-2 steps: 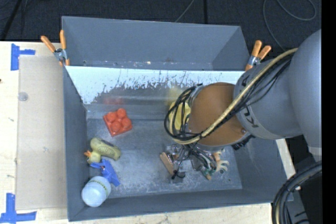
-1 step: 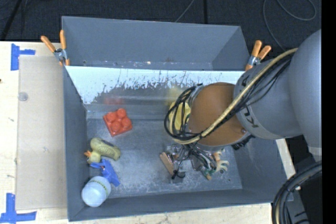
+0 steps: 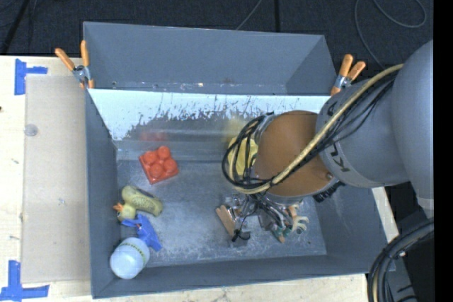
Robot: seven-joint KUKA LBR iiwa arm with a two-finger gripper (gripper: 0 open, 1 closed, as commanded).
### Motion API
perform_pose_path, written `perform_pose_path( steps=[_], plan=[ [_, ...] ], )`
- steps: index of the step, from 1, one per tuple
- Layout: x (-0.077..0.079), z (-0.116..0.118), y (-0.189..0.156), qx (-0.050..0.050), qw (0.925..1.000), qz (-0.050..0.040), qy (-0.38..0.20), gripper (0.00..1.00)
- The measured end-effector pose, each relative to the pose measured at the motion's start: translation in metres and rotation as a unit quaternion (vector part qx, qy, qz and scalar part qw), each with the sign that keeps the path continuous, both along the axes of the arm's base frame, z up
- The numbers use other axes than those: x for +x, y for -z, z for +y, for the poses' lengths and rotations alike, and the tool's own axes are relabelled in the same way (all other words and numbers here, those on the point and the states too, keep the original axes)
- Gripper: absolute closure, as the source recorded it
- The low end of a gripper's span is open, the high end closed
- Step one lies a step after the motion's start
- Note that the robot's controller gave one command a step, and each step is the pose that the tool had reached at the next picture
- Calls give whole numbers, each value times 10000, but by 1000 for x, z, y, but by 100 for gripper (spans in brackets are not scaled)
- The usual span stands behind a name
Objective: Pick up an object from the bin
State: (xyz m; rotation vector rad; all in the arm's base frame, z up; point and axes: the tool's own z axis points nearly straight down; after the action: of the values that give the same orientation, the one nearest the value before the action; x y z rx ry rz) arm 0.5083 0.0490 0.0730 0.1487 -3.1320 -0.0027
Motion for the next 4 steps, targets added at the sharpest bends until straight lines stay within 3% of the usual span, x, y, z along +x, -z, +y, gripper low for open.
perform_pose_path(
  steps=[2, 4],
  plan=[
    [-2, 0, -23, -4, 10000, 31, 3, 100],
    [-2, 1, -67, -4, 10000, 35, 7, 100]
  ],
)
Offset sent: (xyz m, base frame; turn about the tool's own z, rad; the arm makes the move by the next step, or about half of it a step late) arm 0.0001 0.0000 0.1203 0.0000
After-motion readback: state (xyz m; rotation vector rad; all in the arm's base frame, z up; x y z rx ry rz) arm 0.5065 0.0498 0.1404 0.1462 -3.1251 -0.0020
